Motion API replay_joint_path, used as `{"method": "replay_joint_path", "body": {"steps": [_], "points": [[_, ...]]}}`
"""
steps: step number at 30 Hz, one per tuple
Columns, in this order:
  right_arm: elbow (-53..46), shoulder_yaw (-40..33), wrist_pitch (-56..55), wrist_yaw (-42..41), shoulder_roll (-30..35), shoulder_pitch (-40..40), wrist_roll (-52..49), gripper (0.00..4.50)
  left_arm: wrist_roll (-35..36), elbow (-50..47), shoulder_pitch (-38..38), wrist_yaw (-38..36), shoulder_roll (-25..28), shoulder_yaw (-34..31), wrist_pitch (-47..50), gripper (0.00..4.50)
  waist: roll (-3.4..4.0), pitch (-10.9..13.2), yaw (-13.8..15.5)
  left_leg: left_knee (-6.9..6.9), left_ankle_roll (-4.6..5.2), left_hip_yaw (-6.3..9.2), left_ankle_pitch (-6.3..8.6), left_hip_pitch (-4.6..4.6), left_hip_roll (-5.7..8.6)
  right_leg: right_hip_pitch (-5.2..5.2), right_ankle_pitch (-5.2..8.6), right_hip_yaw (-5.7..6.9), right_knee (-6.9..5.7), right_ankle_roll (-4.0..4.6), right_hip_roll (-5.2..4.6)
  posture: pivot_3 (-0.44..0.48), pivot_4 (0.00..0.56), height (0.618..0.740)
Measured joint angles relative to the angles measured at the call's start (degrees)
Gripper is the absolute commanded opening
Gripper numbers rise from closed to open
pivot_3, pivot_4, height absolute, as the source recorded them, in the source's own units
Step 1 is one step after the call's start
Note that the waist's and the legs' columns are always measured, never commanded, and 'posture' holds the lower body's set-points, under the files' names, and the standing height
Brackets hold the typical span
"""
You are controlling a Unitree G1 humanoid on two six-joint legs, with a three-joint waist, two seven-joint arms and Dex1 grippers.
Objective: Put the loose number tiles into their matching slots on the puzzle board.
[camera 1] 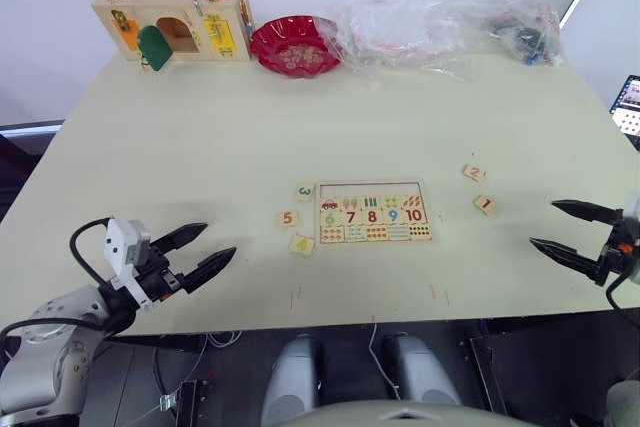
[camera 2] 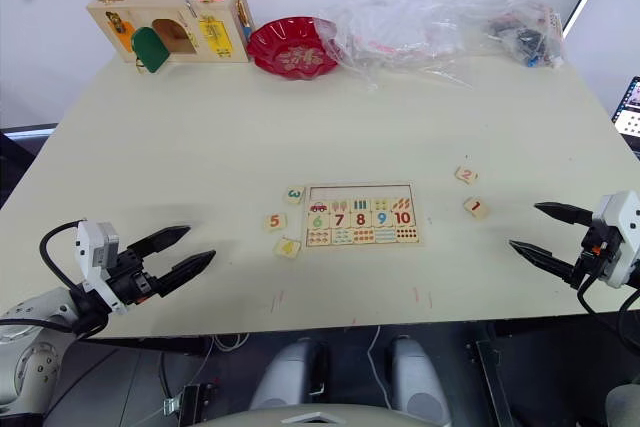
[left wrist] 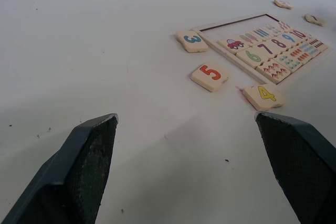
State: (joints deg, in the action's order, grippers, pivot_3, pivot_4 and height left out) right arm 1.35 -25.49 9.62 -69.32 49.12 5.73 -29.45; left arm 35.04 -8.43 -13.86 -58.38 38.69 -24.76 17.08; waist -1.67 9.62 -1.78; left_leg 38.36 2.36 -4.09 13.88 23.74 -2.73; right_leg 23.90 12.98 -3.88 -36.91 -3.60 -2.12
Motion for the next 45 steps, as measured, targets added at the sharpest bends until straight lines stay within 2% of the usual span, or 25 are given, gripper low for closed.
{"method": "replay_joint_path", "body": {"steps": [6,10,14,17,22,31,34,36,45], "points": [[-0.7,0.3,1.4,2.1,0.0,-2.1,-0.1,4.50,0.3,-2.5,1.9,-2.4,0.5,0.6,-1.2,4.45,-0.01,0.0,0.0,0.02,0.00,0.00,0.00,0.00,0.00,-0.01,0.00,0.00,-0.02,0.00,0.00,0.000,0.150,0.740],[-1.5,2.7,3.0,6.5,-0.3,-4.5,1.5,4.50,1.1,-4.0,3.7,-5.4,0.7,0.7,-3.1,4.45,0.01,0.0,0.0,0.00,0.00,-0.03,0.00,0.01,0.03,0.00,0.00,0.00,-0.02,0.01,0.01,0.000,0.150,0.740],[-2.2,7.2,7.8,11.4,0.0,-7.6,4.7,4.50,4.2,-3.2,3.5,-16.1,5.2,1.2,-2.9,4.45,0.03,0.0,-0.3,0.01,0.00,-0.10,0.00,0.01,0.03,0.04,0.00,0.01,-0.04,0.01,0.03,0.000,0.150,0.740],[-3.8,11.8,17.8,15.0,0.8,-12.1,5.7,4.50,6.7,0.3,4.2,-23.6,7.7,0.6,-2.7,4.45,0.06,0.0,-0.3,0.01,0.00,-0.03,-0.01,0.00,0.00,0.04,0.00,0.00,-0.05,0.01,0.02,0.000,0.150,0.740],[-2.7,14.7,23.0,18.3,-1.0,-16.4,6.2,4.50,6.8,3.8,4.3,-27.2,7.7,0.5,-4.6,4.45,0.04,0.0,-0.3,0.00,0.00,-0.05,0.00,0.04,0.01,0.05,0.01,0.00,-0.03,0.02,0.02,0.000,0.150,0.740],[-1.2,18.1,24.2,22.2,-5.3,-17.3,8.2,4.50,7.3,5.3,3.2,-28.1,6.0,-0.6,-6.4,4.45,0.05,0.0,-0.2,0.01,0.00,-0.04,0.00,0.04,0.00,0.05,0.01,0.02,-0.04,0.01,0.01,0.000,0.150,0.740],[-1.2,18.2,24.2,22.7,-5.7,-17.4,8.6,3.85,7.8,5.3,3.5,-28.1,5.7,-1.0,-6.4,4.50,0.04,0.0,-0.2,0.01,0.00,-0.05,0.00,0.04,0.00,0.05,0.01,0.02,-0.04,0.01,0.02,0.000,0.150,0.740],[-1.2,18.5,23.9,22.9,-6.0,-17.4,9.0,2.87,8.2,5.3,4.0,-28.1,5.1,-1.7,-6.5,4.50,0.05,0.0,-0.2,0.01,0.00,-0.06,0.00,0.04,0.00,0.04,0.01,0.02,-0.04,0.01,0.02,0.000,0.150,0.740],[-1.6,18.8,21.4,23.4,-6.6,-15.3,10.7,2.87,9.9,5.7,5.1,-27.6,4.1,-2.4,-6.5,4.50,0.04,0.0,-0.2,0.01,0.00,-0.08,0.00,0.04,0.01,0.03,0.01,0.04,-0.04,0.01,0.03,0.000,0.150,0.740]]}}
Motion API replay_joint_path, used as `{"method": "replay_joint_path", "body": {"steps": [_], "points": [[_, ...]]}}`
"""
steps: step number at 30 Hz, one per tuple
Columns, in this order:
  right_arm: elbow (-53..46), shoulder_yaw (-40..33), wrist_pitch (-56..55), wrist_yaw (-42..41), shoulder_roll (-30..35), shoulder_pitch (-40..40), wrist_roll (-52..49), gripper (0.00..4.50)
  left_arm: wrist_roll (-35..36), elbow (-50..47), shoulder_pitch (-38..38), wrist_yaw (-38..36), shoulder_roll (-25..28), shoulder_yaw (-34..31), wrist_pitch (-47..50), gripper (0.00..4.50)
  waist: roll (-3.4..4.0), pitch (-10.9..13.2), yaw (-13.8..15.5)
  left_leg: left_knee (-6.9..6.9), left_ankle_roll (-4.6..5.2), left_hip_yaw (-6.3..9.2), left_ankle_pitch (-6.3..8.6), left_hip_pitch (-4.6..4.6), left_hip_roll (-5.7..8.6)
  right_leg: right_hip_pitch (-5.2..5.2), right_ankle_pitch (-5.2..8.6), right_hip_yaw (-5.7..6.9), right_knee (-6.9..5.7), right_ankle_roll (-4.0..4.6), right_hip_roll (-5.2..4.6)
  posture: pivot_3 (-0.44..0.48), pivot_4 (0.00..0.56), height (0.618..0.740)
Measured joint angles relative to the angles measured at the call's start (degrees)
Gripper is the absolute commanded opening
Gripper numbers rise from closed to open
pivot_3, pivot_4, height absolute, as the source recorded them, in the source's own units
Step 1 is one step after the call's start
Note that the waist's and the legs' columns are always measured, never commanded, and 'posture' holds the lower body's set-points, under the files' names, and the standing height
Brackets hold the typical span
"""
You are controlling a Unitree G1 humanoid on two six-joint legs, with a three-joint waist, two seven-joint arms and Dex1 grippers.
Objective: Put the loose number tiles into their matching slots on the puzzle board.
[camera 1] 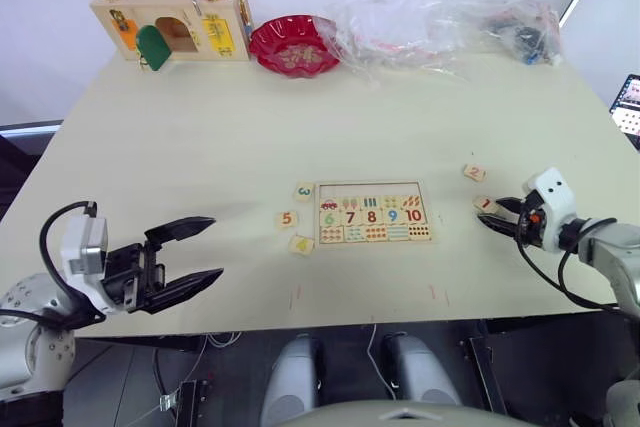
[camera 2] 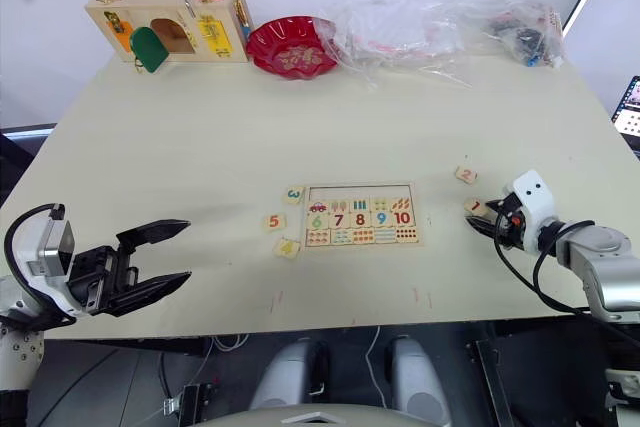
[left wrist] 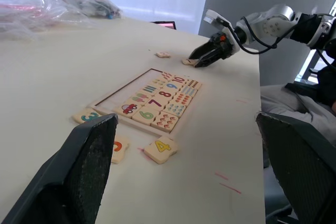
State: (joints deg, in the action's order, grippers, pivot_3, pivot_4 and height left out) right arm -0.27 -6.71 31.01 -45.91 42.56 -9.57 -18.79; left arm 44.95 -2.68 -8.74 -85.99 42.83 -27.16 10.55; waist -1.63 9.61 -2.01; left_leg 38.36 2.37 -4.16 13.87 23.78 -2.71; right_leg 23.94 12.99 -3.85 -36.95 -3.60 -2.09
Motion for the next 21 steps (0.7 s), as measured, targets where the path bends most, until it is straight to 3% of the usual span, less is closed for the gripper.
{"method": "replay_joint_path", "body": {"steps": [13,17,18,21], "points": [[-0.8,0.0,-0.4,1.5,-1.4,0.3,0.9,2.87,-0.1,0.0,0.0,0.1,-0.1,0.0,-0.2,4.50,-0.02,0.0,-0.1,0.01,0.00,0.01,0.00,-0.02,-0.01,-0.01,0.00,0.00,0.00,0.00,0.00,0.000,0.150,0.740],[-0.4,0.0,-0.8,1.5,-1.6,0.1,1.0,1.09,-0.1,0.0,-0.8,0.9,-0.9,0.0,-0.3,4.50,-0.05,0.0,-0.1,0.01,0.00,0.02,0.00,-0.02,-0.01,-0.01,0.00,-0.01,0.00,0.00,0.00,0.000,0.150,0.740],[-0.2,0.0,-1.1,1.5,-1.6,0.1,1.2,0.85,-0.1,0.0,-1.0,1.2,-1.0,0.0,-0.3,4.50,-0.08,-0.1,-0.1,0.01,0.00,0.02,0.00,-0.02,-0.01,-0.01,0.00,0.00,0.00,0.00,0.00,0.000,0.150,0.740],[0.3,0.0,-2.2,1.5,-1.6,0.1,1.7,0.85,-0.1,-0.2,-1.5,2.1,-1.4,0.0,-0.3,4.50,-0.11,-0.1,-0.1,0.02,0.00,0.03,0.00,-0.03,-0.01,-0.02,0.00,-0.01,0.00,0.00,-0.01,0.000,0.150,0.740]]}}
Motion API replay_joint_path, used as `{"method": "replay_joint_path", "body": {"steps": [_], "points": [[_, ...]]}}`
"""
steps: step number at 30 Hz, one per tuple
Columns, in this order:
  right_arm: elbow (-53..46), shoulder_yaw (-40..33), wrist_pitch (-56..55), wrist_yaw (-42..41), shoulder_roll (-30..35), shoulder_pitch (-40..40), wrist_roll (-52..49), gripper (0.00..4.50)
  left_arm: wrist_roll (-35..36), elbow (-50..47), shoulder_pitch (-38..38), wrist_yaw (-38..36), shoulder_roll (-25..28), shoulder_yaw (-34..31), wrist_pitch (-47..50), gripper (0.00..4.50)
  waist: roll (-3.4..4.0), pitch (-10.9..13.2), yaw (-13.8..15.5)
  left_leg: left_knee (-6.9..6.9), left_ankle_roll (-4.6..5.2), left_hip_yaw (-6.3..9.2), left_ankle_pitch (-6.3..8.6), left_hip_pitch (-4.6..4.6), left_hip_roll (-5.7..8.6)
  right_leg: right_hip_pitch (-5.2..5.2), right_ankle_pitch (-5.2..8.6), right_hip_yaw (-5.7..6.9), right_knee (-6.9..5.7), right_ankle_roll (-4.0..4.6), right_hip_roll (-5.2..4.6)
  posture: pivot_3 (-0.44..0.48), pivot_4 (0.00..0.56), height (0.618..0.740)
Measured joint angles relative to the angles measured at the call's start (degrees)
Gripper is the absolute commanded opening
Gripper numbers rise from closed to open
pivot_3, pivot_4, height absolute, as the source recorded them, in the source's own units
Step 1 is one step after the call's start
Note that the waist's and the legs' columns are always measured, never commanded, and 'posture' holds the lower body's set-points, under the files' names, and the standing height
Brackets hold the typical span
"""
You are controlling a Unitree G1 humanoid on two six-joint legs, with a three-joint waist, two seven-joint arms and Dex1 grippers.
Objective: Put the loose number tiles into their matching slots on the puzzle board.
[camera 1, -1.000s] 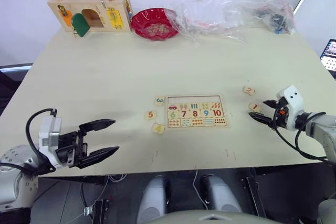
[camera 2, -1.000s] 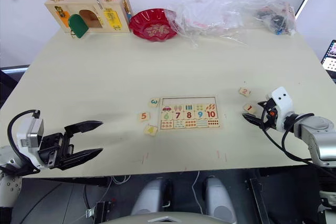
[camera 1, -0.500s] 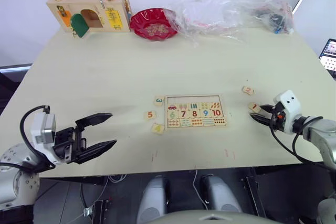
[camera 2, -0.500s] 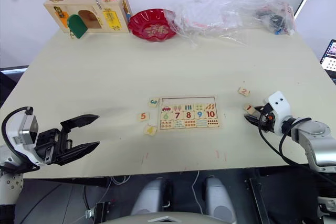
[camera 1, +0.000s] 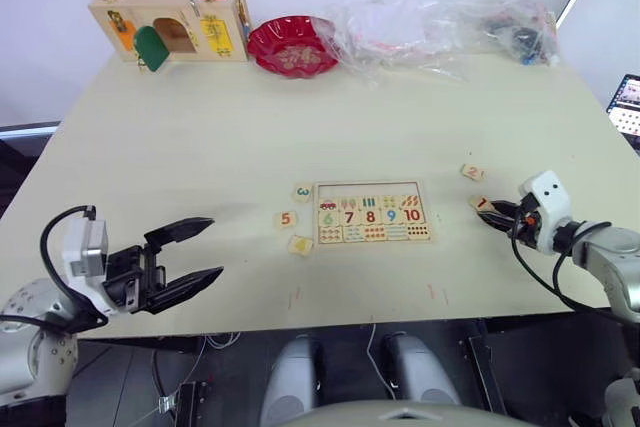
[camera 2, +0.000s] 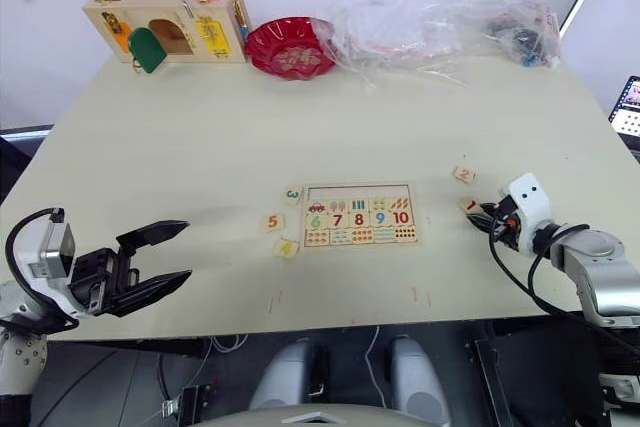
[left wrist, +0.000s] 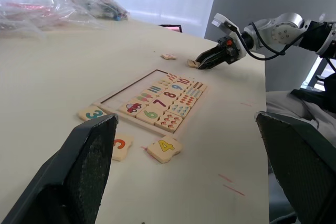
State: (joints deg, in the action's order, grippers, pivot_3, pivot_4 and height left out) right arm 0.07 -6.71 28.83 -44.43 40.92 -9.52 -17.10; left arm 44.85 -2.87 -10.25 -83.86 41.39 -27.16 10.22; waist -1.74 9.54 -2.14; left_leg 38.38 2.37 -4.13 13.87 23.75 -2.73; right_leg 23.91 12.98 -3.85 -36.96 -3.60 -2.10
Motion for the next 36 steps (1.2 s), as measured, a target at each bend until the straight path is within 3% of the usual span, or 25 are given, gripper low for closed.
{"method": "replay_joint_path", "body": {"steps": [8,14,18,23,28,36], "points": [[-1.7,2.4,0.2,-1.7,2.9,-2.5,1.7,0.85,0.1,-1.6,-0.7,2.7,-0.7,0.0,0.6,4.50,0.09,0.1,-0.1,-0.01,0.00,0.03,0.00,0.01,-0.01,0.04,0.00,-0.05,0.00,0.00,-0.01,0.000,0.150,0.740],[-11.2,10.5,15.6,-9.3,12.6,-18.1,-0.1,0.85,0.5,-3.3,-2.1,3.7,-0.9,-1.0,1.7,4.50,0.15,0.1,-0.3,-0.03,-0.01,0.03,0.01,0.03,-0.16,0.18,0.01,-0.05,-0.04,0.03,0.04,0.000,0.150,0.740],[-11.5,18.5,25.5,-14.7,14.0,-31.6,-0.8,0.85,0.8,-3.5,-2.6,4.1,-0.9,-1.7,1.9,4.50,0.15,0.1,-0.2,-0.06,-0.02,-0.11,0.01,0.11,-0.23,0.41,-0.05,-0.01,-0.03,0.11,-0.07,0.000,0.150,0.740],[-5.5,30.2,32.0,-19.2,9.0,-49.5,1.1,0.85,1.5,-4.6,-2.9,4.8,-1.1,-2.2,2.2,4.50,0.14,0.1,-0.2,-0.11,-0.03,-0.28,0.01,0.39,-0.34,0.81,-0.12,0.21,-0.05,0.22,-0.19,0.000,0.150,0.740],[-1.3,38.7,29.9,-21.6,4.7,-56.2,5.3,0.85,1.7,-4.7,-3.6,5.1,-1.1,-2.9,2.4,4.50,0.12,0.1,-0.2,-0.01,-0.05,-0.36,-0.01,1.12,-0.33,1.49,-0.18,0.57,-0.24,0.25,-0.38,0.000,0.150,0.740],[9.4,48.4,24.1,-24.5,-8.5,-66.2,13.3,0.85,1.7,-5.6,-4.7,6.7,-1.8,-4.1,1.9,4.50,0.12,0.1,-0.3,0.04,-0.14,-0.84,-0.06,1.02,-0.32,1.72,-0.18,1.02,-0.86,0.36,-0.56,0.000,0.150,0.740]]}}
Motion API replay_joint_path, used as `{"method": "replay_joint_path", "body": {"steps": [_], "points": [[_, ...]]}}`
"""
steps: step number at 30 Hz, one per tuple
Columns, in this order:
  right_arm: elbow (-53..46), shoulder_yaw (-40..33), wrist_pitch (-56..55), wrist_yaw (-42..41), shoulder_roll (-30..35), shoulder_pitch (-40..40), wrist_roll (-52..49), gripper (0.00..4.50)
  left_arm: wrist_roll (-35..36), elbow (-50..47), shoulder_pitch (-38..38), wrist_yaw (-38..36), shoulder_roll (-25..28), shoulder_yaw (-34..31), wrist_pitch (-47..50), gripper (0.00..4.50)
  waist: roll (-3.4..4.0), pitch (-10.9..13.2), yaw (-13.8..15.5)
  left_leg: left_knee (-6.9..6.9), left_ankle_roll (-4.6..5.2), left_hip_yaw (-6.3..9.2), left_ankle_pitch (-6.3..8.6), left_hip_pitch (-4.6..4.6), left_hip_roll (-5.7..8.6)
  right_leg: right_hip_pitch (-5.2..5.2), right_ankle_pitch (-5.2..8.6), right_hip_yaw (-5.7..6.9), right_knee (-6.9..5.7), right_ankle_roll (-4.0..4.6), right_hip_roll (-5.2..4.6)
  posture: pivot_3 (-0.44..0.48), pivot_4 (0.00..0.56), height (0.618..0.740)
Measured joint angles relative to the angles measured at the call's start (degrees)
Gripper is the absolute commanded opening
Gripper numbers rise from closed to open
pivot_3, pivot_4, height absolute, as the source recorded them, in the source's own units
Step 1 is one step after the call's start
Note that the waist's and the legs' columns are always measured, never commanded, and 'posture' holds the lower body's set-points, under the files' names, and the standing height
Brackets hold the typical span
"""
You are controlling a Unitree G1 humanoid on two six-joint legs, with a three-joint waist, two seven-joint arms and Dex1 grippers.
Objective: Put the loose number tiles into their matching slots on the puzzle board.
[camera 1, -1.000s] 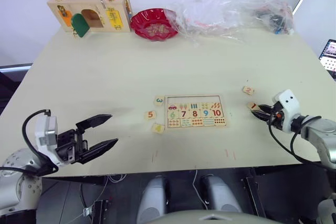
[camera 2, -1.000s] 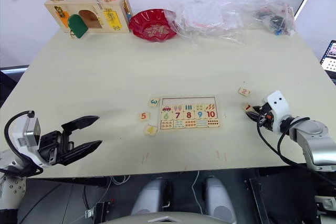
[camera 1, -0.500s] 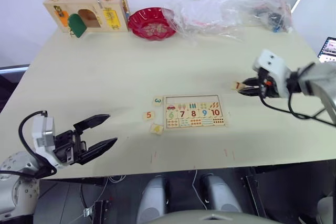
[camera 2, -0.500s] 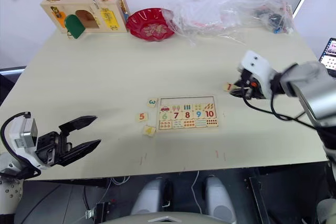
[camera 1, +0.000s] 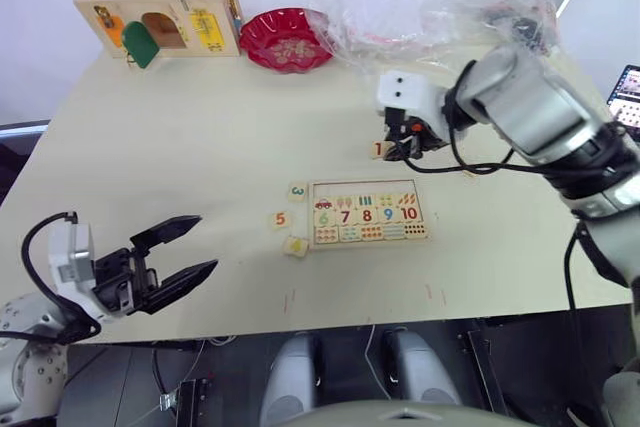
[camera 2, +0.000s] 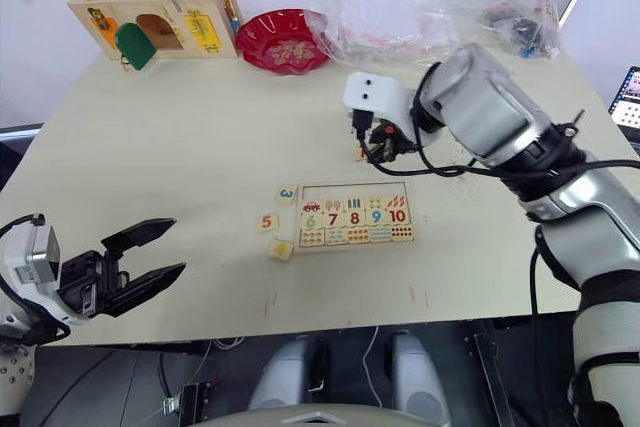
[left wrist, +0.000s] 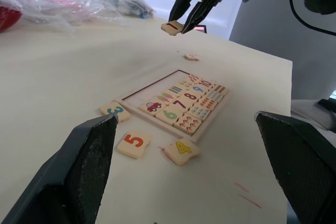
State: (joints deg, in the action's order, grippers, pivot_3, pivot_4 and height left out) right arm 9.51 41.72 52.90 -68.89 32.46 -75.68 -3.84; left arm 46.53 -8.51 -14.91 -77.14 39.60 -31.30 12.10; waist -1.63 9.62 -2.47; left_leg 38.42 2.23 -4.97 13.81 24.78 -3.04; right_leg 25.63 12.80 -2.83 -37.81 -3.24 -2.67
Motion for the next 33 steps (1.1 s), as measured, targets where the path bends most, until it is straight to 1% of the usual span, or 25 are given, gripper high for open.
{"method": "replay_joint_path", "body": {"steps": [3,12,20,33], "points": [[4.0,1.8,-1.3,-0.3,-4.4,-1.3,2.0,0.85,0.0,-0.4,-0.2,0.7,-0.3,-0.1,-0.1,4.50,0.00,0.0,0.0,0.03,-0.07,0.03,-0.05,0.00,-0.01,0.00,-0.03,0.12,-0.05,0.05,0.00,0.000,0.150,0.740],[14.1,2.4,-1.8,2.0,-15.9,-2.8,6.0,0.85,0.1,-0.5,-0.5,1.7,-0.4,-0.6,-0.1,4.50,-0.02,0.0,0.0,0.01,-0.23,0.12,-0.14,0.00,-0.02,0.03,-0.12,0.53,-0.06,0.25,-0.01,0.000,0.150,0.740],[16.6,2.9,-2.4,2.0,-19.1,-0.7,8.6,0.85,0.0,-0.5,-1.2,3.1,-1.2,-0.9,-0.1,4.50,-0.03,0.0,0.0,0.01,-0.24,0.16,-0.15,0.00,-0.03,0.02,-0.12,0.56,-0.07,0.26,0.00,0.000,0.150,0.740],[27.1,2.8,-7.1,3.2,-25.9,-0.6,12.5,0.85,-0.4,-0.5,-1.0,3.5,-1.2,-1.2,-0.6,4.50,-0.03,0.0,-0.1,-0.01,-0.28,0.18,-0.16,0.01,-0.03,0.03,-0.11,0.60,-0.07,0.30,0.00,0.000,0.150,0.740]]}}
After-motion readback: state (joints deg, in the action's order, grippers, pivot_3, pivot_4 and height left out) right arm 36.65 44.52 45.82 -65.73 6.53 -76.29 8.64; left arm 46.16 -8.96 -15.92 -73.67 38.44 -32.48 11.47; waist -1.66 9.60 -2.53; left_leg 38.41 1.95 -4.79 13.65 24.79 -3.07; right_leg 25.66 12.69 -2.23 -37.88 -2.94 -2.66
